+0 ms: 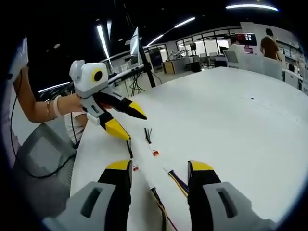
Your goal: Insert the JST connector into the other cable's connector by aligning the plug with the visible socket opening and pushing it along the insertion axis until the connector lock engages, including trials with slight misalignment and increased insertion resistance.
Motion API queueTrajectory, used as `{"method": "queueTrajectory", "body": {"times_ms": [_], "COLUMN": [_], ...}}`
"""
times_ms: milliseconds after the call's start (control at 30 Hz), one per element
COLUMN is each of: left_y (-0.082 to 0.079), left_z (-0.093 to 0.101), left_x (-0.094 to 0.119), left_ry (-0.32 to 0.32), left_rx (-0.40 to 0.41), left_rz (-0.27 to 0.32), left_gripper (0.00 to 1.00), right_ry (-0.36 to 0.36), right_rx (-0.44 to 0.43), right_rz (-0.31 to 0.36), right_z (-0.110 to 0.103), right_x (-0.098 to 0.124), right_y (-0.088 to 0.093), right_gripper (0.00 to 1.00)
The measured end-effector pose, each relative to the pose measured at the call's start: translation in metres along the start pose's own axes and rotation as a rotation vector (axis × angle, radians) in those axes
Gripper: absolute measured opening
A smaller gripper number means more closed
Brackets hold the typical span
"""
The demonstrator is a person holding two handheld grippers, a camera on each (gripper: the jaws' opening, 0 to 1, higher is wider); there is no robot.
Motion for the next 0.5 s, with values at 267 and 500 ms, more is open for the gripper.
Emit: {"method": "queueTrajectory", "body": {"times_ms": [267, 500], "left_y": [0.0003, 0.0019], "left_z": [-0.0001, -0.0036], "left_x": [-0.0038, -0.0082], "left_ry": [0.032, 0.048], "left_rx": [-0.020, -0.055], "left_rz": [0.013, 0.014], "left_gripper": [0.28, 0.27], "right_ry": [-0.034, -0.041], "right_rx": [0.044, 0.073], "right_rz": [0.000, -0.008], "right_z": [0.0039, 0.0095], "right_x": [-0.0027, -0.0036], "right_y": [0.0008, 0.0049], "right_gripper": [0.36, 0.29]}}
Point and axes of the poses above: the point that each gripper's makers call its tool centre point, and the gripper's own axes: x roughly backward along the fingers, z roughly to its right, y roughly out of its underside, the point moved 4 cm from there along x, roughly backward along the fingers, and after that the axes turned 4 degrees about -y, right-handed, at the moved point
